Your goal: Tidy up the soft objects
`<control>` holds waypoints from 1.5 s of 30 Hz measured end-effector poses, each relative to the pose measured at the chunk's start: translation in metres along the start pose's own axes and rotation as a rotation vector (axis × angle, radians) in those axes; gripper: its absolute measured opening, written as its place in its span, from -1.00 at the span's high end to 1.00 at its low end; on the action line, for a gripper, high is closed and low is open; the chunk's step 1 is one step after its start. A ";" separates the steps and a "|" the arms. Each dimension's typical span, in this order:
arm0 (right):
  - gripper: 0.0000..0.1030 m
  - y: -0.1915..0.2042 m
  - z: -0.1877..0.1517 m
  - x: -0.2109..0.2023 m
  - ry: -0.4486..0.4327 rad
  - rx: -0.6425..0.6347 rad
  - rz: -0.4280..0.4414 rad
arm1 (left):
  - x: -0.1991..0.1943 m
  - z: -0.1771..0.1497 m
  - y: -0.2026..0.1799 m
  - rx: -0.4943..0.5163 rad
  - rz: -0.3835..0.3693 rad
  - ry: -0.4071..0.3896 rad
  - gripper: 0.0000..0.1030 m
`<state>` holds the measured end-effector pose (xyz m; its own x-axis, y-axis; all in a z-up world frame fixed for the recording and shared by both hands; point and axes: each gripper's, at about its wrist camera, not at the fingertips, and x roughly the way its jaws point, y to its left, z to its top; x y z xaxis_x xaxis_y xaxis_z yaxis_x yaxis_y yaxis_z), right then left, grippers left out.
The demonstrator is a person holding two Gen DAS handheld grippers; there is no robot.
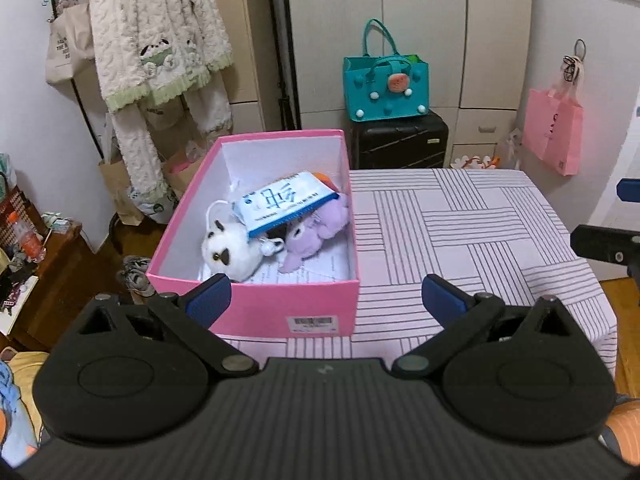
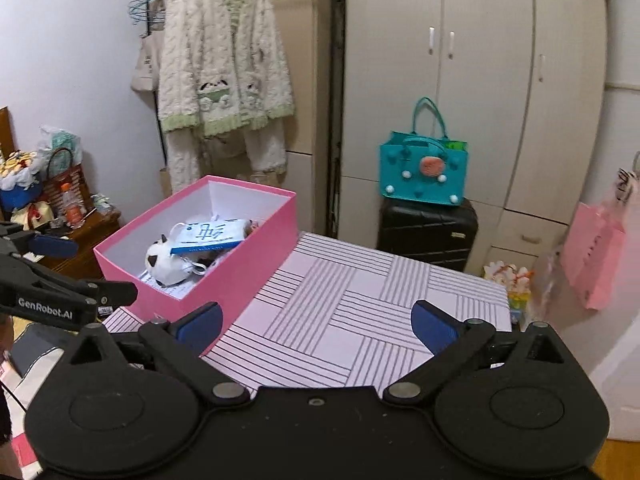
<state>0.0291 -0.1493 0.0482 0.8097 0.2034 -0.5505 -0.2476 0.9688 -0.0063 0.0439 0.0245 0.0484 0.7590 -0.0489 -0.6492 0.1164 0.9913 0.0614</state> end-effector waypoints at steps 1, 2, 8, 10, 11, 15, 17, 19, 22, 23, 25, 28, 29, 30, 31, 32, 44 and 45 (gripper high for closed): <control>-0.98 0.000 -0.003 -0.003 0.000 0.006 -0.005 | 0.001 -0.001 -0.001 0.005 -0.005 0.003 -1.00; -0.98 -0.001 -0.005 -0.004 0.002 0.012 -0.012 | 0.002 -0.003 -0.003 0.008 -0.007 0.006 -1.00; -0.98 0.001 -0.021 -0.007 0.008 0.044 -0.077 | 0.005 -0.010 -0.008 0.006 -0.009 0.020 -1.00; -0.98 0.003 -0.024 -0.007 0.007 0.038 -0.083 | 0.005 -0.010 -0.009 0.008 -0.007 0.018 -1.00; -0.98 0.004 -0.025 -0.008 0.008 0.039 -0.082 | 0.004 -0.011 -0.010 0.009 -0.004 0.016 -1.00; -0.98 0.011 -0.030 -0.011 0.003 0.017 -0.093 | 0.002 -0.014 -0.013 0.007 -0.002 0.013 -1.00; -0.98 0.012 -0.031 -0.012 -0.002 0.016 -0.090 | 0.001 -0.016 -0.013 0.005 -0.002 0.012 -1.00; -0.98 0.012 -0.033 -0.014 -0.009 0.023 -0.089 | -0.001 -0.018 -0.014 0.008 0.002 0.007 -1.00; -0.98 0.012 -0.037 -0.016 -0.021 0.027 -0.102 | -0.002 -0.021 -0.016 0.010 0.009 -0.009 -1.00; -0.98 0.012 -0.039 -0.017 -0.025 0.030 -0.105 | -0.002 -0.021 -0.015 0.011 0.011 -0.011 -1.00; -0.98 0.011 -0.041 -0.020 -0.031 0.040 -0.113 | -0.002 -0.021 -0.016 0.008 0.010 -0.015 -1.00; -0.98 0.011 -0.043 -0.023 -0.040 0.040 -0.129 | -0.001 -0.023 -0.017 0.003 0.003 -0.010 -1.00; -0.98 0.010 -0.044 -0.024 -0.042 0.040 -0.132 | 0.000 -0.023 -0.018 0.003 0.001 -0.008 -1.00; -0.98 0.010 -0.045 -0.025 -0.044 0.043 -0.134 | -0.001 -0.024 -0.019 0.003 -0.002 -0.008 -1.00; -0.98 0.009 -0.046 -0.026 -0.046 0.046 -0.135 | -0.001 -0.025 -0.020 0.004 -0.004 -0.009 -1.00; -0.98 0.008 -0.046 -0.026 -0.047 0.049 -0.135 | -0.001 -0.026 -0.020 0.004 -0.005 -0.009 -1.00; -0.98 0.002 -0.056 -0.026 -0.067 0.071 -0.168 | -0.005 -0.034 -0.025 0.001 0.012 -0.058 -1.00; -0.98 0.003 -0.057 -0.027 -0.075 0.067 -0.175 | -0.005 -0.034 -0.025 0.002 0.014 -0.069 -1.00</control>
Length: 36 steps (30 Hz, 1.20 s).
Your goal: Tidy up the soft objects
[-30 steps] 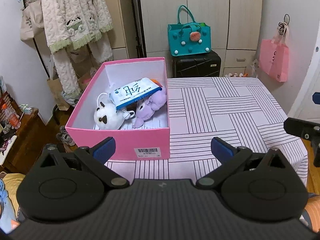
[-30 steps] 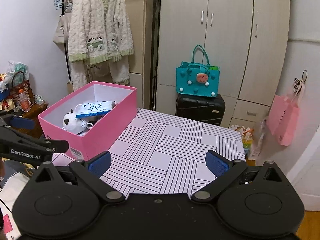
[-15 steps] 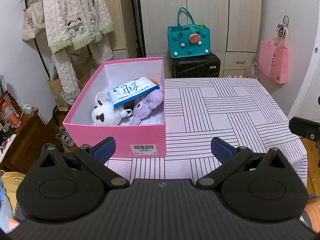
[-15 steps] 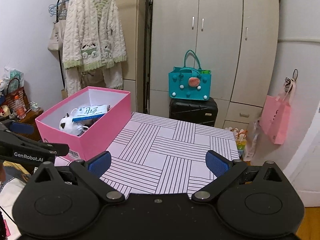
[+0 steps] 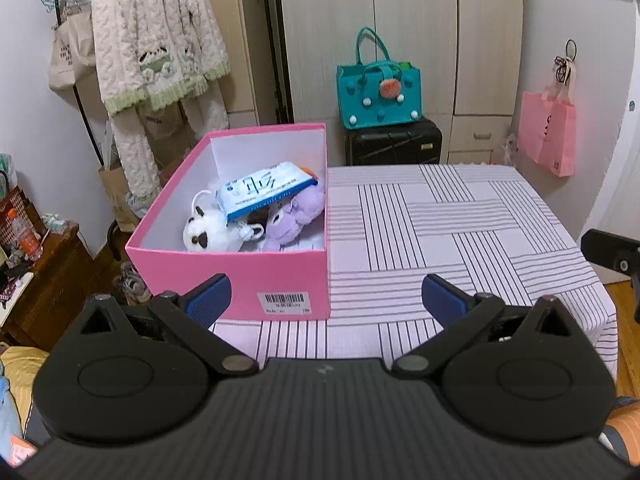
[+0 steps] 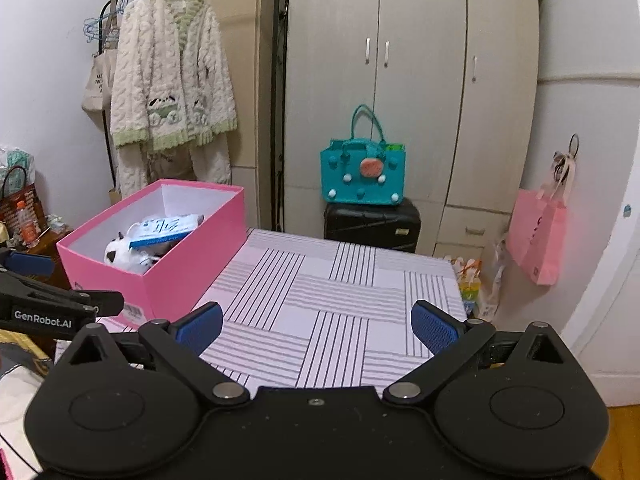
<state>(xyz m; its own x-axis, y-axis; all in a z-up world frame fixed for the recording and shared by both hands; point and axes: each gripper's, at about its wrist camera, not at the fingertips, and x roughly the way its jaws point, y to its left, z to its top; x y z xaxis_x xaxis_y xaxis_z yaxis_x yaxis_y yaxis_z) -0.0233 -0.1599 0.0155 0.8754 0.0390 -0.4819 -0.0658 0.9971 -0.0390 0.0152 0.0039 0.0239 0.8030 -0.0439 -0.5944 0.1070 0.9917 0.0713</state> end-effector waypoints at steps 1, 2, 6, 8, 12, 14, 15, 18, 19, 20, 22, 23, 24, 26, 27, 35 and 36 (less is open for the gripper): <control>-0.98 0.000 -0.001 -0.001 -0.013 -0.003 -0.006 | 0.000 -0.001 -0.001 0.000 0.003 -0.011 -1.00; -0.98 0.001 -0.002 -0.002 -0.028 -0.005 -0.008 | 0.000 -0.001 -0.001 0.002 0.005 -0.022 -1.00; -0.98 0.001 -0.006 -0.004 -0.073 -0.008 -0.005 | 0.002 -0.005 -0.002 -0.002 0.020 -0.071 -1.00; -0.98 0.001 -0.008 -0.005 -0.088 -0.010 -0.007 | 0.003 -0.008 -0.003 -0.004 0.030 -0.086 -1.00; -0.98 0.000 -0.013 -0.007 -0.115 -0.007 -0.020 | 0.003 -0.011 -0.004 -0.008 0.027 -0.125 -1.00; -0.98 -0.002 -0.014 -0.007 -0.124 -0.004 -0.022 | 0.003 -0.013 -0.004 -0.009 0.027 -0.147 -1.00; -0.98 -0.003 -0.015 -0.006 -0.127 0.000 -0.024 | 0.002 -0.014 -0.005 -0.007 0.028 -0.157 -1.00; -0.98 -0.005 -0.016 -0.004 -0.129 0.005 -0.029 | 0.002 -0.017 -0.006 -0.003 0.019 -0.166 -1.00; -0.98 -0.005 -0.017 -0.003 -0.129 0.006 -0.034 | 0.002 -0.018 -0.006 -0.003 0.018 -0.167 -1.00; -0.98 -0.006 -0.018 -0.003 -0.129 0.006 -0.038 | 0.002 -0.020 -0.007 -0.001 0.018 -0.167 -1.00; -0.98 -0.007 -0.019 -0.001 -0.127 0.012 -0.045 | 0.001 -0.023 -0.008 0.002 0.021 -0.164 -1.00; -0.98 -0.007 -0.021 0.000 -0.126 0.016 -0.047 | 0.001 -0.024 -0.009 0.004 0.024 -0.162 -1.00; -0.98 -0.007 -0.021 0.001 -0.125 0.021 -0.046 | 0.001 -0.024 -0.008 0.004 0.026 -0.160 -1.00; -0.98 -0.007 -0.024 0.003 -0.121 0.026 -0.045 | 0.001 -0.027 -0.008 0.004 0.030 -0.155 -1.00; -0.98 -0.006 -0.025 0.003 -0.119 0.025 -0.046 | 0.001 -0.027 -0.007 0.004 0.030 -0.150 -1.00; -0.98 0.001 -0.028 -0.004 -0.138 -0.005 -0.065 | 0.004 -0.026 -0.004 0.010 0.058 -0.111 -1.00; -0.98 0.001 -0.027 -0.004 -0.139 -0.006 -0.069 | 0.004 -0.026 -0.004 0.009 0.062 -0.107 -1.00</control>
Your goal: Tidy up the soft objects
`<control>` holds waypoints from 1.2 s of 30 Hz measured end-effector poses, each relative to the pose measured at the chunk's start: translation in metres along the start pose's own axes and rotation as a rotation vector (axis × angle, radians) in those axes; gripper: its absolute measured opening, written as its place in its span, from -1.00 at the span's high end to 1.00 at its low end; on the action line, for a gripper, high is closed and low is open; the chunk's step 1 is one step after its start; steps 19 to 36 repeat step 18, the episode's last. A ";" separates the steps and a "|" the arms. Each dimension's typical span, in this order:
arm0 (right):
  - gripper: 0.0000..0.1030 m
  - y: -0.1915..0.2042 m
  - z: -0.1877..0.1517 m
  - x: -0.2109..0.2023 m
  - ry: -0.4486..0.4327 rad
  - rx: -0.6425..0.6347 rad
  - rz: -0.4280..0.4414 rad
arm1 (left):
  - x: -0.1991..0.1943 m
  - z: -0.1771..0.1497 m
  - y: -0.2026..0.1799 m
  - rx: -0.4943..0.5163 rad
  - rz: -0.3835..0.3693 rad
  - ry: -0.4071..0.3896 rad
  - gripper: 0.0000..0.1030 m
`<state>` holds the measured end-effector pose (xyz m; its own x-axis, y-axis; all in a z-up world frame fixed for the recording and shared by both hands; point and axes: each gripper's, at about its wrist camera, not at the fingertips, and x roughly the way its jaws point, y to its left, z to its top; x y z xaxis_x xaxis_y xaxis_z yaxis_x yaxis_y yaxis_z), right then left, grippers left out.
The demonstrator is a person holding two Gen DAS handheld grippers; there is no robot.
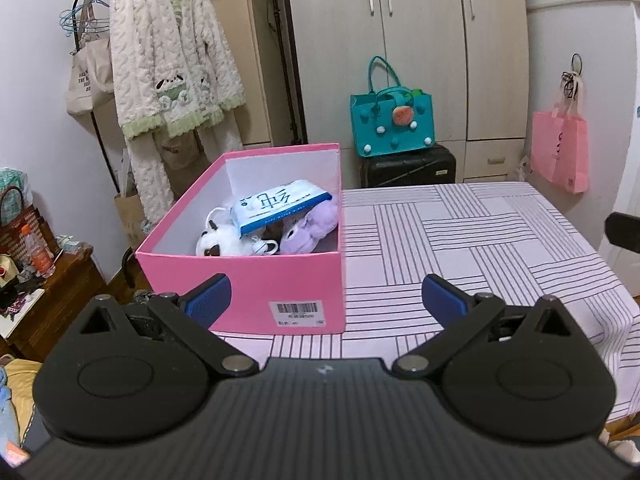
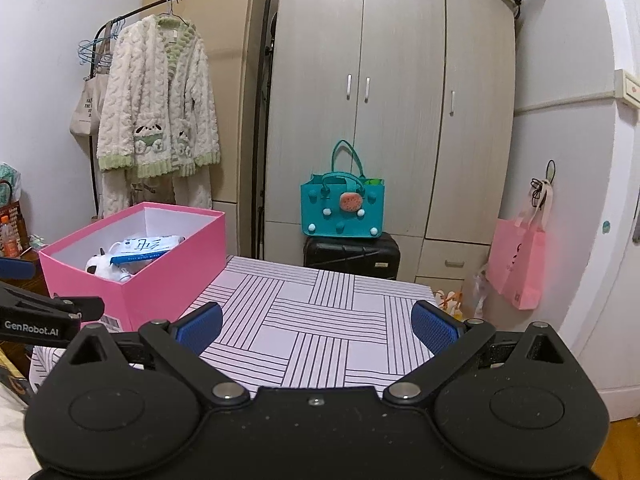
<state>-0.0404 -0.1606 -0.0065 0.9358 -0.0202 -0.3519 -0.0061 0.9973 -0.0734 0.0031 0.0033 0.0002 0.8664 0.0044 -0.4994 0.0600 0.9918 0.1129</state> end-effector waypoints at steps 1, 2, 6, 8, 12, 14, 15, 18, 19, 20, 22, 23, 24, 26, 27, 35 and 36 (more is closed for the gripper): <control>-0.98 -0.001 0.001 0.000 0.001 -0.002 -0.004 | 0.001 0.000 0.000 -0.001 0.004 0.007 -1.00; -0.98 -0.001 0.001 0.000 0.002 -0.004 -0.008 | 0.002 0.001 0.001 -0.004 0.003 0.012 -1.00; -0.98 -0.001 0.001 -0.001 0.007 -0.004 -0.017 | 0.002 0.001 0.004 -0.023 -0.011 0.027 -1.00; -0.98 -0.002 0.001 -0.001 0.008 -0.002 -0.018 | 0.002 0.001 0.004 -0.023 -0.012 0.030 -1.00; -0.98 -0.003 0.001 -0.001 0.008 0.001 -0.021 | 0.001 0.001 0.004 -0.018 -0.008 0.025 -1.00; -0.98 -0.004 0.001 -0.001 0.008 0.001 -0.020 | 0.000 0.001 0.003 -0.014 -0.007 0.021 -1.00; -0.98 -0.004 0.001 -0.001 0.008 0.000 -0.020 | -0.001 0.001 0.003 -0.012 -0.006 0.020 -1.00; -0.98 -0.004 0.001 -0.001 0.009 0.000 -0.018 | -0.003 0.001 0.002 -0.010 -0.009 0.016 -1.00; -0.98 -0.004 0.001 -0.001 0.009 0.000 -0.018 | -0.003 0.001 0.002 -0.010 -0.009 0.016 -1.00; -0.98 -0.004 0.001 -0.001 0.009 0.000 -0.018 | -0.003 0.001 0.002 -0.010 -0.009 0.016 -1.00; -0.98 -0.004 0.001 -0.001 0.009 0.000 -0.018 | -0.003 0.001 0.002 -0.010 -0.009 0.016 -1.00; -0.98 -0.004 0.001 -0.001 0.009 0.000 -0.018 | -0.003 0.001 0.002 -0.010 -0.009 0.016 -1.00; -0.98 -0.004 0.001 -0.001 0.009 0.000 -0.018 | -0.003 0.001 0.002 -0.010 -0.009 0.016 -1.00; -0.98 -0.004 0.001 -0.001 0.009 0.000 -0.018 | -0.003 0.001 0.002 -0.010 -0.009 0.016 -1.00; -0.98 -0.004 0.001 -0.001 0.009 0.000 -0.018 | -0.003 0.001 0.002 -0.010 -0.009 0.016 -1.00; -0.98 -0.004 0.001 -0.001 0.009 0.000 -0.018 | -0.003 0.001 0.002 -0.010 -0.009 0.016 -1.00; -0.98 -0.004 0.001 -0.001 0.009 0.000 -0.018 | -0.003 0.001 0.002 -0.010 -0.009 0.016 -1.00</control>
